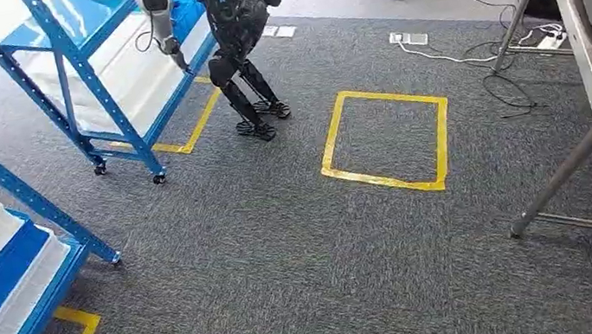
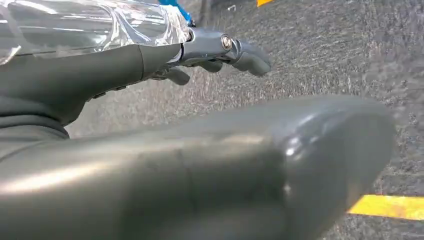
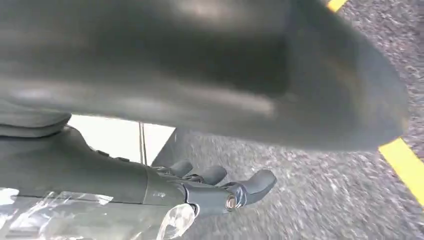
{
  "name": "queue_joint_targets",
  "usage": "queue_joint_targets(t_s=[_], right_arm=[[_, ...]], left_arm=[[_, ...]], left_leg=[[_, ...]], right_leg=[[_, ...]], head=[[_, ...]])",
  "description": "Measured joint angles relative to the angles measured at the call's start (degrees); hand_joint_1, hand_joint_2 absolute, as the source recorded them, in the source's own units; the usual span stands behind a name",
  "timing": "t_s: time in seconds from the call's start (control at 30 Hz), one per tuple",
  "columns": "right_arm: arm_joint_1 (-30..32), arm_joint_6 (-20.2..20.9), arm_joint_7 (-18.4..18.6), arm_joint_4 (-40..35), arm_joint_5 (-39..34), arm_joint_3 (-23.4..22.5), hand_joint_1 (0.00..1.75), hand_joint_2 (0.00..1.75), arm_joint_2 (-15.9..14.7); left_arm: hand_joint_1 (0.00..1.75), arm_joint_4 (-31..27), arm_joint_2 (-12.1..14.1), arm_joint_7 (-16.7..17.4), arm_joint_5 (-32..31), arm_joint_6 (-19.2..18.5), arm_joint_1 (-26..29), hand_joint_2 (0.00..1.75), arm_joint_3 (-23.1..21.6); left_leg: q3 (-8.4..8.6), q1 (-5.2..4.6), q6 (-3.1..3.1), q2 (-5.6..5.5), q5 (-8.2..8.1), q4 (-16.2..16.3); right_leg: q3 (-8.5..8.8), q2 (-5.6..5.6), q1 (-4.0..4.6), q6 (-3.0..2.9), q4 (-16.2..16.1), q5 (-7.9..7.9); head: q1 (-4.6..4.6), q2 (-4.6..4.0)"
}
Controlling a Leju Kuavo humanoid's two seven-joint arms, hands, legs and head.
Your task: Take the parts from the cabinet and place them on the table.
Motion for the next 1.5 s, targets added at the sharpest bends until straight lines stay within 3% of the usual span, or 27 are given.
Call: queue_joint_targets(t_s=[0.1,0.17,0.2,0.27,0.33,0.4,0.43,0.47,0.5,0.6,0.67,0.7,0.77,0.8,0.83,0.9,0.93,0.97,1.1,1.13,1.2,1.3,1.33,1.4,1.43,1.47,1.5], right_arm=[[-0.6,0.0,0.0,0.0,0.0,0.2,0.0,0.0,0.3],[-0.3,0.0,0.0,0.0,0.0,0.3,0.0,0.0,0.2],[-0.2,0.0,0.0,0.0,0.0,0.3,0.0,0.0,0.2],[0.1,0.0,0.2,0.0,0.0,0.4,0.0,0.0,0.1],[0.2,0.0,0.4,0.0,0.1,0.5,0.0,0.0,0.1],[0.2,-0.1,0.5,0.0,0.1,0.6,0.0,0.0,0.1],[0.2,-0.2,0.5,0.0,0.0,0.7,0.0,0.0,0.1],[0.3,-0.2,0.5,0.0,0.0,0.7,0.0,0.0,0.1],[0.1,-0.2,0.5,0.0,0.0,0.7,0.0,0.0,0.1],[-0.2,-0.2,0.3,0.0,0.0,0.7,0.0,0.0,0.1],[-0.1,-0.2,0.1,0.0,-0.1,0.7,0.0,0.0,-0.1],[0.0,-0.2,0.1,0.0,-0.2,0.7,0.0,0.0,-0.1],[0.2,-0.1,0.1,0.0,-0.2,0.7,0.0,0.0,-0.1],[0.2,0.0,0.1,0.0,-0.1,0.7,0.0,0.0,-0.1],[0.1,0.1,0.1,0.0,-0.1,0.7,0.0,0.0,-0.1],[0.1,0.1,0.1,0.0,0.3,0.7,0.0,0.0,-0.1],[0.1,0.2,0.1,0.0,0.4,0.7,0.0,0.0,-0.1],[0.0,0.2,0.1,0.0,0.4,0.7,0.0,0.0,-0.1],[-0.5,0.3,0.1,0.0,0.4,0.7,0.0,0.0,0.1],[-0.6,0.3,0.1,0.0,0.5,0.7,0.0,0.0,0.2],[-0.3,0.3,0.1,0.0,0.5,0.7,0.0,0.0,0.1],[-0.1,0.3,0.1,0.0,0.5,0.8,0.0,0.0,0.0],[0.0,0.3,0.1,0.0,0.5,0.8,0.0,0.0,0.0],[0.0,0.3,0.1,0.0,0.5,0.8,0.0,0.0,0.0],[0.0,0.3,0.1,0.0,0.5,0.8,0.0,0.0,0.0],[0.1,0.3,0.2,0.0,0.5,0.8,0.0,0.0,-0.1],[0.2,0.3,0.2,0.0,0.5,0.8,0.0,0.0,-0.1]], left_arm=[[0.0,0.0,0.0,0.0,0.1,0.0,0.2,0.0,0.0],[0.0,0.0,0.0,0.0,0.1,0.0,0.2,0.0,0.0],[0.0,0.0,0.0,0.0,0.1,0.0,0.1,0.0,0.0],[0.0,0.0,0.0,0.2,-0.1,0.0,0.0,0.0,0.0],[0.0,0.0,0.0,0.4,-0.3,0.0,0.2,0.0,0.0],[0.0,0.0,0.0,0.2,-0.5,0.0,0.2,0.0,0.0],[0.0,0.0,0.0,0.2,-0.5,0.0,0.1,0.0,0.0],[0.0,0.0,0.0,0.2,-0.6,0.0,0.0,0.0,0.0],[0.0,0.0,0.0,0.1,-0.6,0.0,0.0,0.0,0.0],[0.0,0.0,0.0,0.0,-0.9,0.0,0.4,0.0,0.0],[0.0,0.0,-0.1,0.0,-1.0,0.0,0.3,0.0,0.0],[0.0,0.0,-0.1,0.1,-1.0,0.0,0.1,0.0,0.0],[0.0,0.0,-0.1,0.1,-0.9,0.0,0.0,0.0,0.0],[0.0,0.0,-0.2,0.1,-0.8,0.0,0.1,0.0,0.0],[0.0,0.0,-0.2,0.1,-0.7,0.0,0.3,0.0,0.0],[0.0,0.0,-0.2,0.1,-0.3,0.0,0.4,0.0,0.0],[0.0,0.0,-0.2,0.0,-0.2,0.0,0.3,0.0,0.0],[0.0,0.0,-0.1,0.0,0.0,0.0,0.2,0.0,0.0],[0.0,0.0,-0.2,0.0,0.1,0.0,0.2,0.0,0.0],[0.0,0.0,-0.2,0.0,0.2,0.0,0.2,0.0,0.0],[0.0,0.0,-0.2,0.0,0.2,0.0,0.1,0.0,0.0],[0.0,0.0,-0.2,0.0,0.2,0.0,0.0,0.0,0.0],[0.0,0.0,-0.2,0.0,0.2,0.0,0.1,0.0,0.0],[0.0,0.0,-0.2,0.0,0.2,0.0,0.2,0.0,0.0],[0.0,0.0,-0.3,0.0,0.2,0.0,0.2,0.0,0.0],[0.0,0.0,-0.3,0.0,0.2,0.0,0.1,0.0,0.0],[0.0,0.0,-0.3,0.0,0.2,0.0,0.0,0.0,0.0]], left_leg=[[0.78,0.34,0.67,-2.12,0.92,-1.2],[1.12,0.86,0.75,-3.2,1.3,-1.6],[1.13,0.87,0.9,-4.1,1.39,-1.6],[1.17,0.87,0.96,-5.96,1.32,-1.5],[1.37,1.02,0.84,-7.71,1.19,-1.4],[1.74,1.44,0.31,-9.64,0.81,-1.2],[1.62,1.5,-0.21,-10.45,0.43,-0.7],[1.18,1.26,-0.69,-11.08,-0.01,-0.1],[0.88,1.36,-0.86,-11.63,-0.09,-0.1],[0.65,1.8,-1.57,-13.07,0.02,-0.3],[-1.1,1.58,-2.04,-7.49,-2.3,3.7],[-3.41,1.64,-2.31,-6.18,-4.56,8.2],[-8.78,1.71,-2.58,-5.29,-8.63,18.6],[-10.15,1.75,-2.57,-5.27,-8.9,21.0],[-10.03,1.75,-2.51,-5.24,-7.94,20.3],[-5.53,1.62,-1.99,-4.58,-3.03,11.0],[-2.18,1.32,-1.46,-2.92,-0.44,4.7],[-0.33,0.57,-0.57,1.0,0.49,0.5],[-0.57,-0.09,0.0,-1.1,0.18,0.1],[0.69,0.69,0.41,-2.2,1.15,-0.9],[0.92,1.04,0.7,-3.4,1.36,-1.3],[0.91,1.06,0.91,-6.12,1.21,-1.2],[1.02,1.1,0.89,-7.01,1.19,-1.2],[1.31,1.36,0.54,-8.91,0.95,-1.1],[1.53,1.53,0.23,-9.84,0.73,-0.9],[1.47,1.64,-0.22,-10.68,0.41,-0.6],[1.11,1.31,-0.65,-11.27,0.11,-0.1]], right_leg=[[0.79,-1.4,-0.02,0.95,-0.5,-0.33],[-0.65,4.59,-0.31,1.27,3.6,-2.84],[-2.83,5.8,-0.36,1.4,8.1,-5.16],[-8.01,6.29,-0.39,1.72,17.6,-8.28],[-8.55,6.32,-0.58,1.98,16.5,-5.64],[-4.46,7.17,-1.03,2.36,6.7,0.34],[-2.22,10.17,-1.65,2.81,1.3,2.42],[-1.98,12.01,-1.59,2.65,0.6,1.34],[-2.08,10.9,-1.56,1.72,0.7,1.5],[-1.92,9.02,-1.25,0.26,0.6,1.52],[-1.76,7.66,-1.1,-0.5,0.5,1.4],[-1.74,6.82,-0.9,-0.67,0.5,1.28],[-1.67,5.01,-0.64,-0.95,0.5,1.02],[-1.61,4.29,-0.57,-0.98,0.5,0.88],[-1.45,3.58,-0.51,-0.98,0.5,0.74],[-0.91,2.19,-0.37,-0.89,0.5,0.4],[-0.5,1.53,-0.35,-0.79,0.5,0.17],[-0.17,1.04,-0.32,-0.57,0.5,-0.01],[0.87,-1.22,-0.56,0.75,-0.1,-0.54],[1.15,-1.52,-0.31,1.24,-0.1,-0.96],[-0.55,4.5,-0.53,1.4,4.8,-4.0],[-7.38,6.23,-0.67,1.73,17.6,-9.04],[-8.05,6.23,-0.7,1.8,17.9,-8.25],[-5.67,6.51,-0.84,1.96,11.4,-3.2],[-3.22,7.62,-1.04,2.08,5.7,0.06],[-1.36,10.6,-1.46,2.23,0.8,1.67],[-0.94,11.94,-1.39,2.01,0.3,0.88]], head=[[0.02,0.0],[0.04,0.0],[0.42,0.0],[0.42,0.0],[0.42,0.0],[0.42,0.0],[0.46,0.0],[0.46,0.0],[0.37,0.0],[0.39,0.0],[0.04,0.0],[0.07,0.0],[0.0,0.0],[0.02,0.0],[0.0,0.0],[0.0,0.0],[0.0,0.0],[0.0,0.0],[0.04,-0.02],[0.04,0.0],[0.15,0.02],[0.48,0.0],[0.46,0.0],[0.46,0.0],[0.48,0.0],[0.48,0.0],[0.5,-0.02]])
